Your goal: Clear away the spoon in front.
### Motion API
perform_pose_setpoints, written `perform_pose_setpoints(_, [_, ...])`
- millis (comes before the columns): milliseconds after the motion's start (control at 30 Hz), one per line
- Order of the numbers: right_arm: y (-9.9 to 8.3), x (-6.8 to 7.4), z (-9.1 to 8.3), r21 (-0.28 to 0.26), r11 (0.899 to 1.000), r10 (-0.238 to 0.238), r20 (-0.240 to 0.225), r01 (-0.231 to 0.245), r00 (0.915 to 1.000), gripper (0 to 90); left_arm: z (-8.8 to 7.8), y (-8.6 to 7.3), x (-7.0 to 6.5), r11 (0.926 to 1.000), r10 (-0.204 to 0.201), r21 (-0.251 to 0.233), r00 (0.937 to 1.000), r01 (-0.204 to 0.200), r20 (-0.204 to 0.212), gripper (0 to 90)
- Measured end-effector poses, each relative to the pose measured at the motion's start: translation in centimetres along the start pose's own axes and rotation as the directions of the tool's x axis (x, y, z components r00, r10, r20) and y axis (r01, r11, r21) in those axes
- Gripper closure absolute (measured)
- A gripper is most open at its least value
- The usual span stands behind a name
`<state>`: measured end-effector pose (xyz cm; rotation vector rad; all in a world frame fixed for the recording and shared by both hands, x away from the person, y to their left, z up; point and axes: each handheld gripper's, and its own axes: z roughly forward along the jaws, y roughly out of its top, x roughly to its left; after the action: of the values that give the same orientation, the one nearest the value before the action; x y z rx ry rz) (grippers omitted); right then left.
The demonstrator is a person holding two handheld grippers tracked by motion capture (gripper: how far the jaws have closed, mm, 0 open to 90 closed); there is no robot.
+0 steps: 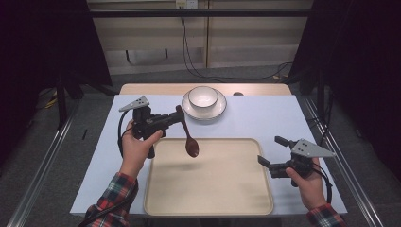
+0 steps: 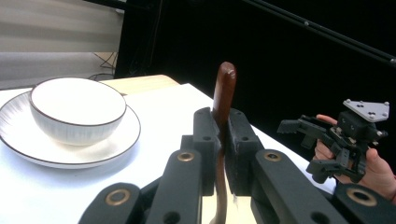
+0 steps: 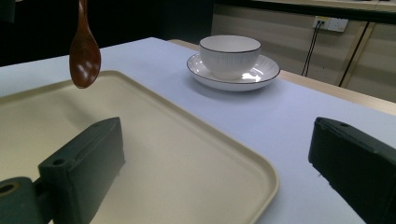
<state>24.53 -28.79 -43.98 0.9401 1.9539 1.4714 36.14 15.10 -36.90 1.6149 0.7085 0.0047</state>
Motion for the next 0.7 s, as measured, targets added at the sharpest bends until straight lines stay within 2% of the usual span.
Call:
perform_pose_setpoints(233, [0.0, 0.1, 0.0, 0.000, 1.000, 0.005, 0.002, -0.005, 1.0000, 3.3, 0.1, -0.7, -0.4, 0.9998, -0.008, 0.017, 0.9998, 0.007, 0.021, 84.4])
perform_pose_setpoints(367, [0.0, 0.1, 0.1, 0.002, 1.000, 0.003, -0.006, -0.003, 1.0000, 3.3, 0.2, -1.2, -0.6, 0.9993, -0.033, 0.022, 0.9983, 0.032, 0.049, 84.4])
perform_pose_setpoints(500, [0.0, 0.1, 0.1, 0.001, 1.000, 0.001, -0.007, -0.001, 1.0000, 3.3, 0.1, -1.6, -0.7, 0.9990, -0.034, 0.030, 0.9985, 0.032, 0.043, 84.4])
perform_pose_setpoints(700, [0.0, 0.1, 0.1, 0.003, 1.000, 0.002, -0.007, -0.002, 1.0000, 3.3, 0.3, -2.3, -1.0, 0.9988, -0.039, 0.032, 0.9973, 0.037, 0.062, 84.4])
